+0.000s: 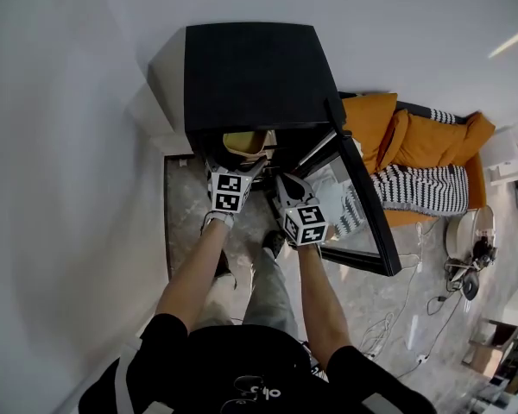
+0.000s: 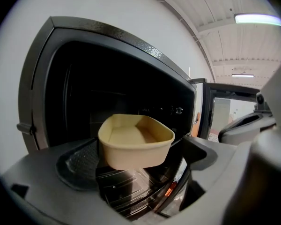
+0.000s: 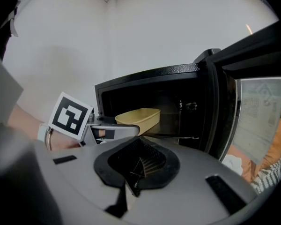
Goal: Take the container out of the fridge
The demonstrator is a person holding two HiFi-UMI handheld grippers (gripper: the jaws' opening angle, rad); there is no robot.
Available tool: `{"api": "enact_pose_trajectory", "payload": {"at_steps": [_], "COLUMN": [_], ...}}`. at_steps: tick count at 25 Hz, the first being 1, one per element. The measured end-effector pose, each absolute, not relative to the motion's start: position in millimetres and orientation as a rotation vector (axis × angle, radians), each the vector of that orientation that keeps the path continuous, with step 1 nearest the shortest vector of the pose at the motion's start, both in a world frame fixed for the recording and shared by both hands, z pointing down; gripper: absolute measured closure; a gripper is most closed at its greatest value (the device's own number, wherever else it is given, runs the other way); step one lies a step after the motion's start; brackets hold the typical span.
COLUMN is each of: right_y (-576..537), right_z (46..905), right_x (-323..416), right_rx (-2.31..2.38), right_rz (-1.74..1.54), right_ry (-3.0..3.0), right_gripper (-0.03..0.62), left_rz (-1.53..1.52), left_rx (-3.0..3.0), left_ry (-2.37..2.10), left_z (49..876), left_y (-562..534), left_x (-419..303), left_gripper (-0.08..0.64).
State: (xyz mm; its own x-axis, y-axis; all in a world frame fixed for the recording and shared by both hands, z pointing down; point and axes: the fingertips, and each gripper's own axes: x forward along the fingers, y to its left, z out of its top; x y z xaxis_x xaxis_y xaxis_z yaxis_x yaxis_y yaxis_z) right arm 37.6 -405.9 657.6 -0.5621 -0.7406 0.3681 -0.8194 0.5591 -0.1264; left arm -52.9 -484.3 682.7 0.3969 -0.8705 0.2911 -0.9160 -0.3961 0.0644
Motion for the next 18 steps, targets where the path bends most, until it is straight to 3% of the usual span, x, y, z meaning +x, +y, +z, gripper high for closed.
{"api": "enact_pose_trajectory", "payload": {"at_steps": [18], "right_y": [-417], "right_z": [662], "right_x": [48], "right_rx": [1.282], "right_rz": [0.426], "right_ry": [-2.497], "right_gripper": [0.584], "left_rz": [0.398], "left_rx": [2.391], "left_ry": [-1.677], "left_z": [685], "left_y": [-502], "left_x": [-51], "left_gripper": [0.025]}}
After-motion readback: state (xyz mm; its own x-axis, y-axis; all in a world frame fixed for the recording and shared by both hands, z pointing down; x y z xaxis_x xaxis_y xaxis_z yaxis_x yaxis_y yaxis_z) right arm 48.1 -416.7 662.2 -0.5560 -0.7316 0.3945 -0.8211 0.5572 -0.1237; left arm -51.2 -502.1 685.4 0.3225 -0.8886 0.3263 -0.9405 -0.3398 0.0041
